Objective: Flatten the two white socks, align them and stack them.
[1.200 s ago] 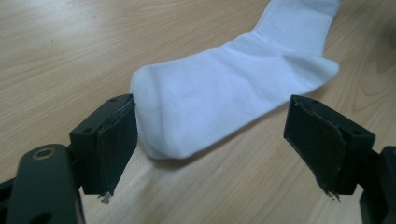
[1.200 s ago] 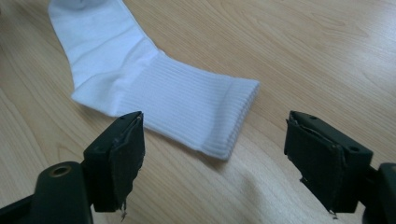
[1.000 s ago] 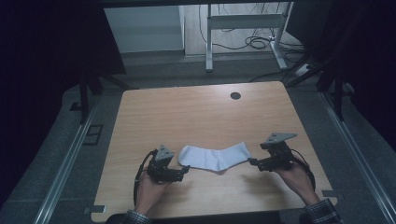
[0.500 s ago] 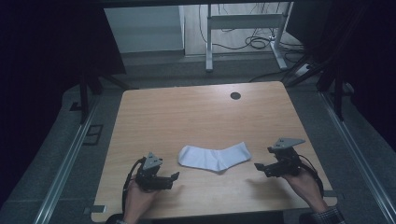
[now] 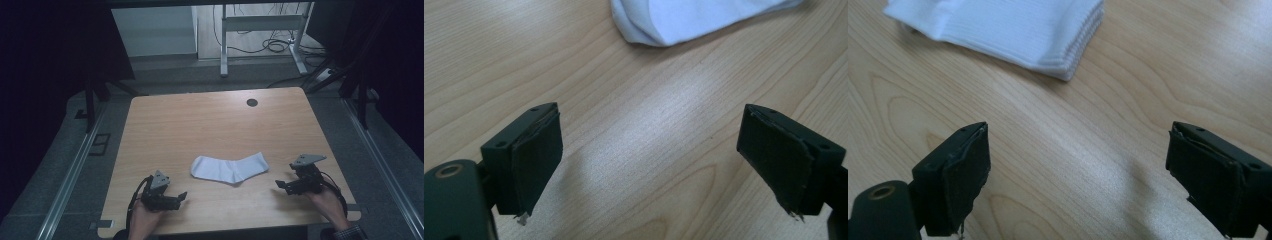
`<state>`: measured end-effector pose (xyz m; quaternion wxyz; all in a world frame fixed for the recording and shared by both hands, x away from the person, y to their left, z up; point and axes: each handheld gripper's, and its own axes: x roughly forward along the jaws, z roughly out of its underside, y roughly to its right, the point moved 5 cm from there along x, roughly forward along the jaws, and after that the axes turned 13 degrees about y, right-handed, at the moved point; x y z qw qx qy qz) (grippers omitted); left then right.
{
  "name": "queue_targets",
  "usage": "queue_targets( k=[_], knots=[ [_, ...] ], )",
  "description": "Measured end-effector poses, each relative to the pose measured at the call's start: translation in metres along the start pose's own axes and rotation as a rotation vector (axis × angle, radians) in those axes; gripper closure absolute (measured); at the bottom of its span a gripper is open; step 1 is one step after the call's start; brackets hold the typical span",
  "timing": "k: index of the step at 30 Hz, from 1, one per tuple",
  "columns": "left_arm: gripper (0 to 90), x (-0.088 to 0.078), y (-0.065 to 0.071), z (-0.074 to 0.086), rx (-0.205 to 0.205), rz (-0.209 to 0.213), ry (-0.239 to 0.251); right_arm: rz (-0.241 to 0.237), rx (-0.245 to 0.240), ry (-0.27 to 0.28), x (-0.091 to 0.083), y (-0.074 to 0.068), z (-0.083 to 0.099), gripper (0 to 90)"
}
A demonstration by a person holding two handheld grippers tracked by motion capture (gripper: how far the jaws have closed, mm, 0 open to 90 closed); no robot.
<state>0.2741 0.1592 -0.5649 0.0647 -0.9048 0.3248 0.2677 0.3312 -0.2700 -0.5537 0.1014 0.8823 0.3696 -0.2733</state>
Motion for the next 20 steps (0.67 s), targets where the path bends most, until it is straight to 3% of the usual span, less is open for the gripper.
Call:
queue_targets(
  k=[9,12,20],
  knots=[
    [10.8,0.005,-0.003,0.009,0.005,0.009,-0.044,-0.016,-0.003,-0.037,0.010,-0.001,0.014,8.7],
    [9.9,0.007,-0.003,0.013,0.019,0.005,-0.060,-0.009,-0.032,-0.023,0.013,-0.002,0.016,6.5],
    [9.9,0.007,-0.005,0.014,0.032,0.010,-0.043,-0.002,-0.025,0.019,0.015,-0.002,0.018,5.1]
  ],
)
